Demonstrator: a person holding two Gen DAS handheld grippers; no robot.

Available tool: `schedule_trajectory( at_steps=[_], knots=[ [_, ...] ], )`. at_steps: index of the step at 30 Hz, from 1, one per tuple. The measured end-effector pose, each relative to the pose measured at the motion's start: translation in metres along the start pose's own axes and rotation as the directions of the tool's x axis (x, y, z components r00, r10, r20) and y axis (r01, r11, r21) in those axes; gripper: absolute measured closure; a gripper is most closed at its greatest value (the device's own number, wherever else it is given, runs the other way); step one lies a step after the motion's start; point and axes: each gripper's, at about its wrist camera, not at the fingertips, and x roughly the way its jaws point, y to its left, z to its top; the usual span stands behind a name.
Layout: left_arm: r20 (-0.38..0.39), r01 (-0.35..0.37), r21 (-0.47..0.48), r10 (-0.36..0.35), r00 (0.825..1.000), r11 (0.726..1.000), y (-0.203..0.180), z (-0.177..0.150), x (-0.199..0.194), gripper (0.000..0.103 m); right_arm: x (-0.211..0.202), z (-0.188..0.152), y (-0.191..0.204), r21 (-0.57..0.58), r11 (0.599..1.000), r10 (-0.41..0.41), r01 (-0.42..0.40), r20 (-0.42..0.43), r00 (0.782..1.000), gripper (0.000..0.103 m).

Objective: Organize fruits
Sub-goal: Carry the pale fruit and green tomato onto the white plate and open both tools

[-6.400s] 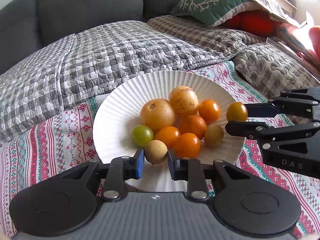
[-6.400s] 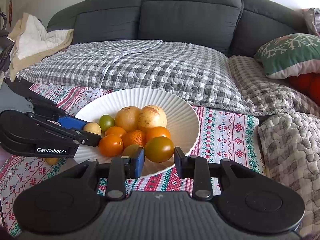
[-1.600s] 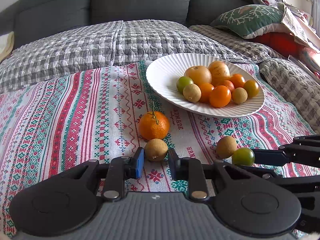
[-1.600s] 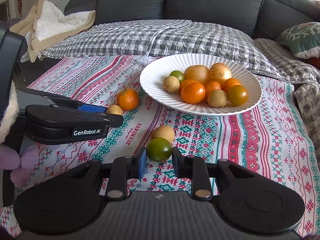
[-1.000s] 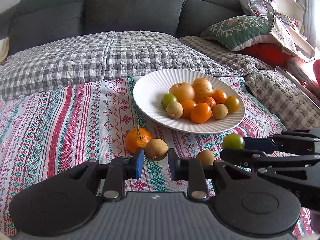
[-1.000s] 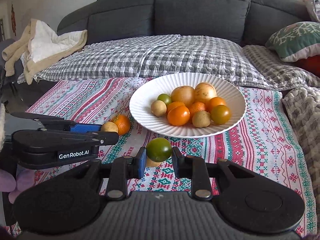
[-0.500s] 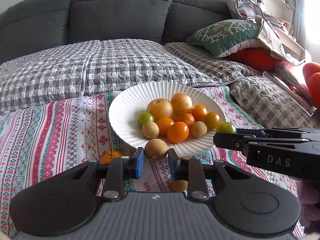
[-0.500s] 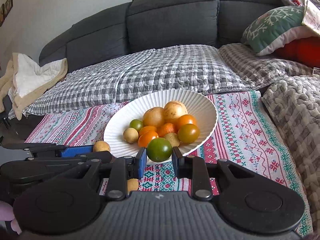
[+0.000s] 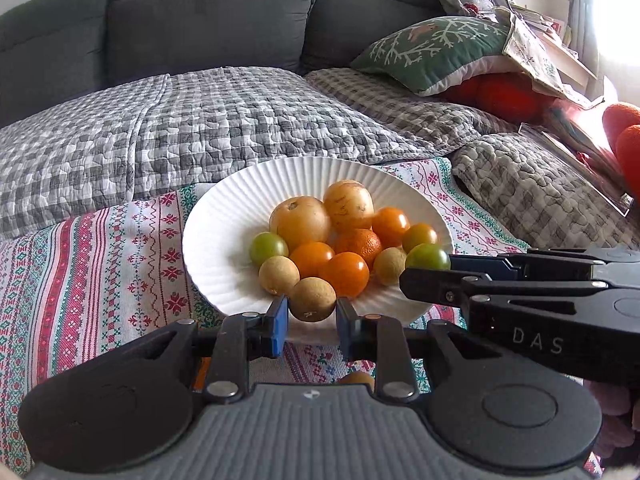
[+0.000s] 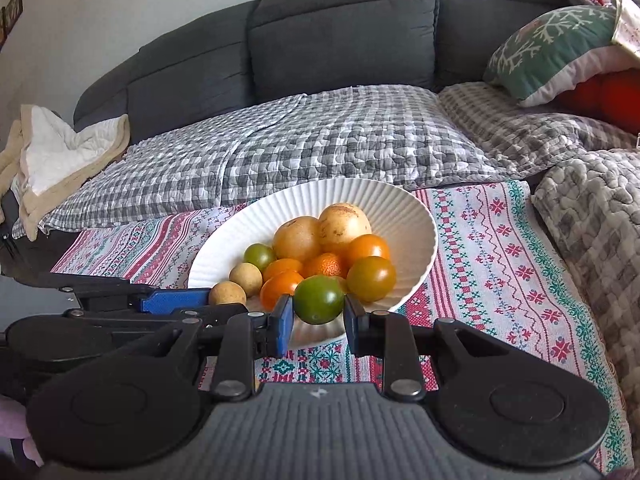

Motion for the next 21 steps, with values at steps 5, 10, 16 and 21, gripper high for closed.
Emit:
schedule_trajectory(
  at_steps=[5, 10, 16, 21],
  knots=[
    [-0.006, 0.001, 0.004, -0.001, 1.0, 1.0, -0.0002, 0.0011, 0.0045, 0.087, 0.0027, -0.0001, -0.0022, -0.001, 1.0, 0.005, -0.005, -0.005, 1.0, 0.079],
    [-0.006, 0.004, 0.01, -0.004, 1.0, 1.0, -0.0006, 0.0019, 0.0066, 0.087, 0.0039, 0.0, -0.0009, -0.008, 1.0, 0.006, -0.006, -0.008, 1.0, 0.078],
    [-0.002, 0.003, 0.009, -0.003, 1.0, 1.0, -0.0001, 0.0017, 0.0059, 0.085, 0.0028, 0.0005, -0.0005, -0.009, 1.0, 0.004, -0.004, -0.004, 1.0, 0.076],
    [0.004, -0.001, 0.007, 0.001, 1.0, 1.0, 0.0005, 0.0023, 0.0038, 0.081, 0.0019, 0.0011, -0.0006, -0.013, 1.0, 0.003, -0.003, -0.003, 1.0, 0.074]
  ],
)
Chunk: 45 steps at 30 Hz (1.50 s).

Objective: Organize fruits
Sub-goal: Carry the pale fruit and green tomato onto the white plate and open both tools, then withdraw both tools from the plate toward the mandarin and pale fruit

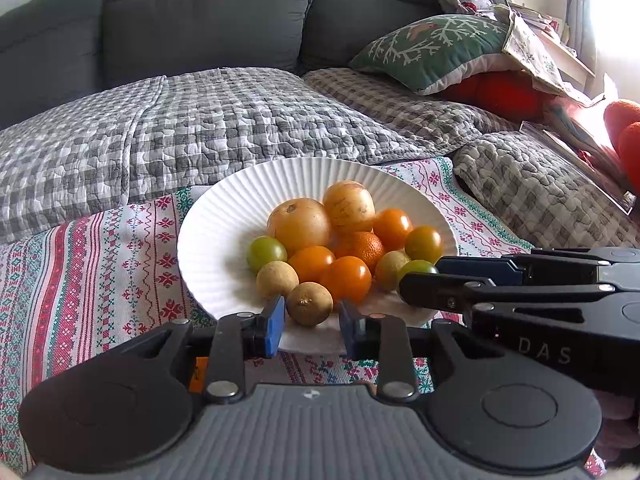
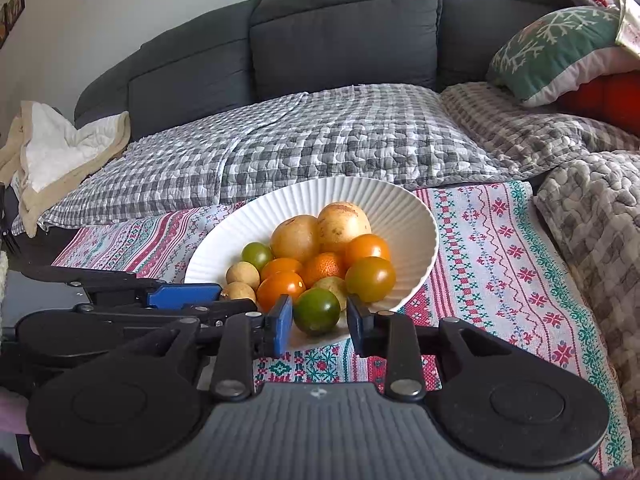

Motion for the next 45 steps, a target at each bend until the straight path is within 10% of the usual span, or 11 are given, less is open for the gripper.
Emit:
schedule_trajectory(
  at_steps=[45],
  knots=[
    [-0.057, -0.061, 0.009, 0.061, 0.997, 0.998, 0.01, -0.034, -0.064, 0.021, -0.046, -0.017, 0.011, -0.058, 0.998, -0.035, 0.032, -0.045, 0.998, 0.028]
  ],
)
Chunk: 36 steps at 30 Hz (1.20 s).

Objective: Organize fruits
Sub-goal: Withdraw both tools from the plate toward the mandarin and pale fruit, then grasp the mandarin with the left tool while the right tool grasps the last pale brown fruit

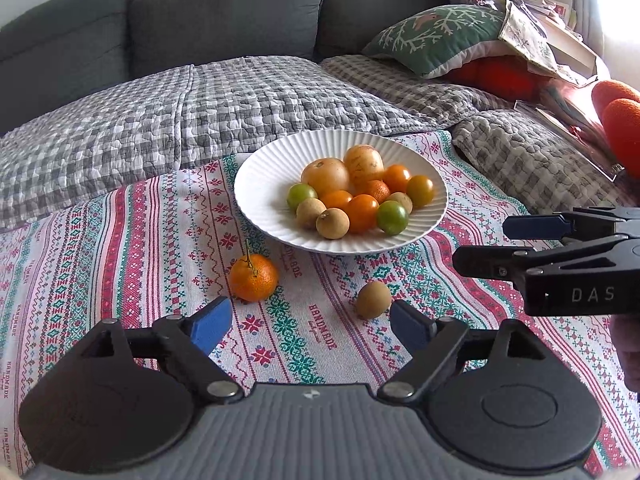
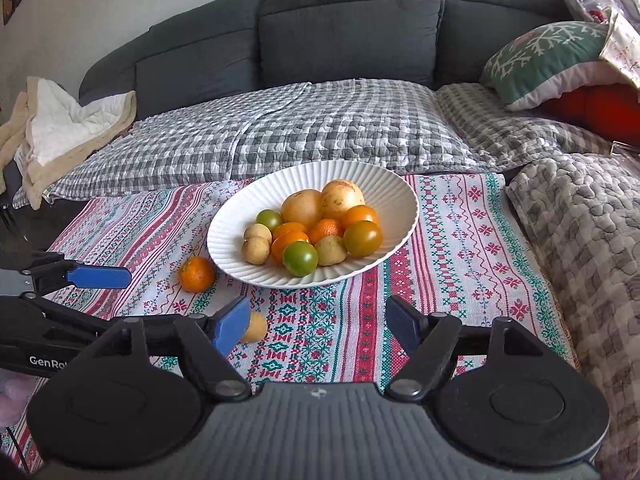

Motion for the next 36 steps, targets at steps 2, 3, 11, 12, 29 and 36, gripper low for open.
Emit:
schedule_trajectory(
  at_steps=[2, 3, 11, 12, 29, 36],
  knots=[
    [-0.005, -0.006, -0.001, 0.006, 1.0, 1.0, 0.001, -0.002, -0.001, 0.017, 0.0, -0.002, 0.001, -0.011, 1.0, -0.004, 0.004, -0.009, 1.0, 0.024],
    [-0.008, -0.009, -0.001, 0.009, 1.0, 1.0, 0.001, -0.004, -0.001, 0.016, 0.0, -0.002, 0.002, -0.016, 1.0, -0.005, 0.005, -0.014, 1.0, 0.022],
    [-0.033, -0.037, 0.004, 0.037, 0.999, 0.999, 0.004, -0.014, -0.002, 0.009, 0.001, -0.011, 0.01, -0.08, 0.997, -0.014, 0.009, -0.059, 0.998, 0.011],
    [-0.037, -0.04, 0.004, 0.04, 0.999, 0.999, 0.004, -0.016, -0.002, 0.008, 0.002, -0.012, 0.011, -0.087, 0.996, -0.014, 0.009, -0.066, 0.998, 0.01],
    [-0.092, -0.096, 0.024, 0.098, 0.991, 0.995, 0.019, -0.042, 0.022, 0.007, 0.023, -0.036, 0.017, -0.142, 0.99, -0.04, 0.018, -0.151, 0.988, 0.003],
    [-0.004, -0.114, -0.024, 0.114, 0.993, 0.993, 0.026, -0.037, 0.034, 0.007, 0.031, -0.042, 0.022, -0.195, 0.981, -0.049, 0.019, -0.152, 0.987, 0.001]
  ],
)
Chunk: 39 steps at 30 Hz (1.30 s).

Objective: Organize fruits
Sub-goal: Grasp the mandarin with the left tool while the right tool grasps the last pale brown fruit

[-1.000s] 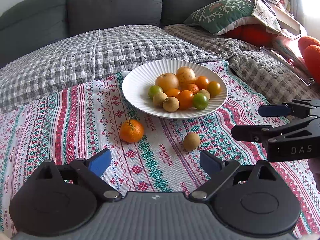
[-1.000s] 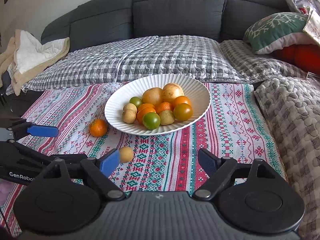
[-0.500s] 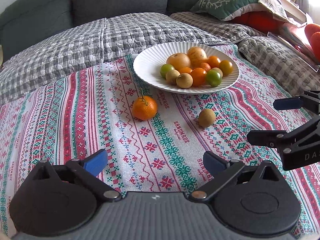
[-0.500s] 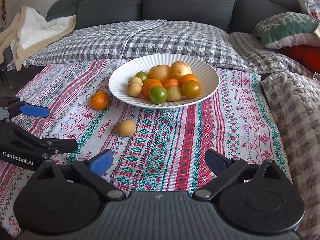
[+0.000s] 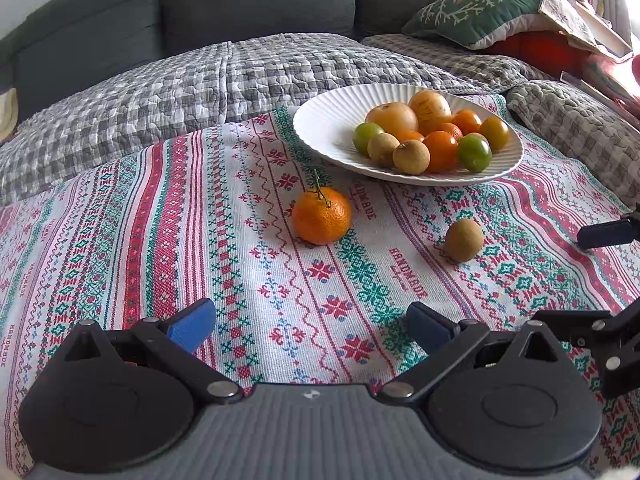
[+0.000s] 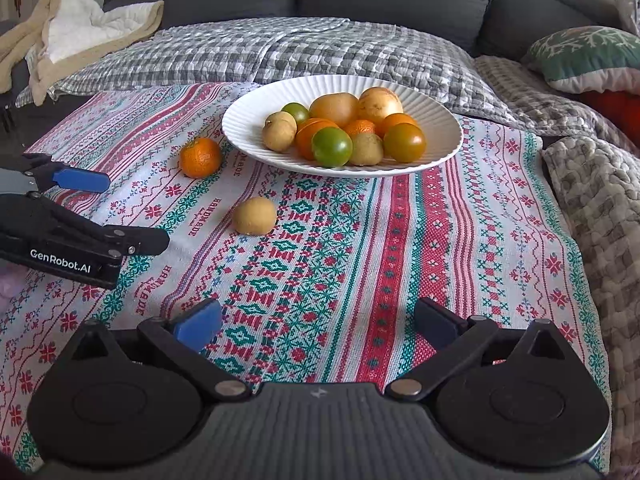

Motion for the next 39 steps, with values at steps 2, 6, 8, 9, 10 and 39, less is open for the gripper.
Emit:
schedule_trajectory(
  at_steps=[2, 6, 8, 9, 10, 39],
  knots=[
    [0.018, -0.005, -0.015, 0.005, 1.0, 1.0, 0.0, 0.005, 0.006, 0.008, 0.001, 0.0, 0.0, -0.005, 1.0, -0.001, 0.001, 0.003, 1.0, 0.0],
    [0.051, -0.012, 0.002, 0.012, 0.999, 1.0, -0.005, 0.011, 0.013, 0.015, 0.002, 0.0, 0.001, -0.006, 1.0, 0.005, -0.005, 0.012, 1.0, 0.0],
    [0.068, -0.015, 0.006, 0.015, 0.998, 1.0, -0.007, 0.015, 0.016, 0.023, 0.003, 0.0, 0.001, -0.004, 1.0, 0.008, -0.008, 0.016, 1.0, 0.0],
    [0.075, -0.012, 0.004, 0.012, 0.997, 1.0, -0.008, 0.016, 0.017, 0.025, 0.004, 0.0, 0.001, -0.005, 1.0, 0.01, -0.01, 0.018, 1.0, 0.0],
    [0.081, -0.008, 0.001, 0.008, 0.997, 1.0, -0.008, 0.018, 0.019, 0.028, 0.005, 0.0, 0.002, -0.007, 1.0, 0.01, -0.01, 0.02, 1.0, 0.0],
    [0.062, 0.009, -0.205, 0.004, 0.998, 0.979, 0.022, 0.024, 0.005, 0.073, 0.026, 0.019, 0.02, -0.034, 0.999, 0.033, -0.03, 0.078, 0.996, 0.013]
  ],
)
